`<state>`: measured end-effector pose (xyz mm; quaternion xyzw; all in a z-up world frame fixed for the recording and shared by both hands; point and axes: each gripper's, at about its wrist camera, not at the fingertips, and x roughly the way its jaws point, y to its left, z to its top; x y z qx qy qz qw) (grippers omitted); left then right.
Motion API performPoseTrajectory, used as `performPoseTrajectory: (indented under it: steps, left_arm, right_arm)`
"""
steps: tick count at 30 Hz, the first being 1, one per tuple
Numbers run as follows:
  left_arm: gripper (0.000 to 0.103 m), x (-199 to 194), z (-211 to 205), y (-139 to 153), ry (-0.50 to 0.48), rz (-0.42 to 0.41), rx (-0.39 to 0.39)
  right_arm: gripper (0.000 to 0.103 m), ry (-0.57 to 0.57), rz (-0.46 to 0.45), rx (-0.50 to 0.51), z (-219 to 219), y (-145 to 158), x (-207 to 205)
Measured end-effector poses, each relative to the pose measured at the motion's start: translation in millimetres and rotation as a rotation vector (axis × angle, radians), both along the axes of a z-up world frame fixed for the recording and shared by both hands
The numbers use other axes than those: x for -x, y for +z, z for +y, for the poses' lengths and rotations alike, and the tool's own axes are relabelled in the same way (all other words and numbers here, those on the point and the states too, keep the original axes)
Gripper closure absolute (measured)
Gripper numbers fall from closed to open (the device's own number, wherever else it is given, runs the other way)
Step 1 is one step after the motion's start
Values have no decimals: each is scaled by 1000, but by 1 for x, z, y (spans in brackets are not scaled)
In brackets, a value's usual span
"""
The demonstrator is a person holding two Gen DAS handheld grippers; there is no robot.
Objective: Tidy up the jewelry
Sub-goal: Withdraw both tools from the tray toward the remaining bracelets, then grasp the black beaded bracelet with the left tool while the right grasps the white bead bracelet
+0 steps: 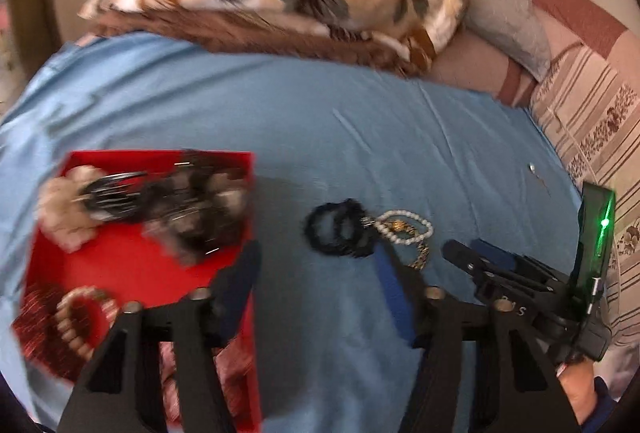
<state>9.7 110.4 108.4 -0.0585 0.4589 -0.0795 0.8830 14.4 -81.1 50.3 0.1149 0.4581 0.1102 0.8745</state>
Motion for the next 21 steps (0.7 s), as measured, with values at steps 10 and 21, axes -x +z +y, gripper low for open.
performPoseTrajectory:
  steps: [10, 21]
  left_arm:
    - [69, -68, -30, -62, -2, 132, -92]
    - [94, -55, -44, -49, -49, 68, -73]
  right_arm:
    - [70, 56, 12, 59, 14, -21, -40]
    - [97, 44, 0, 65, 1, -19, -23]
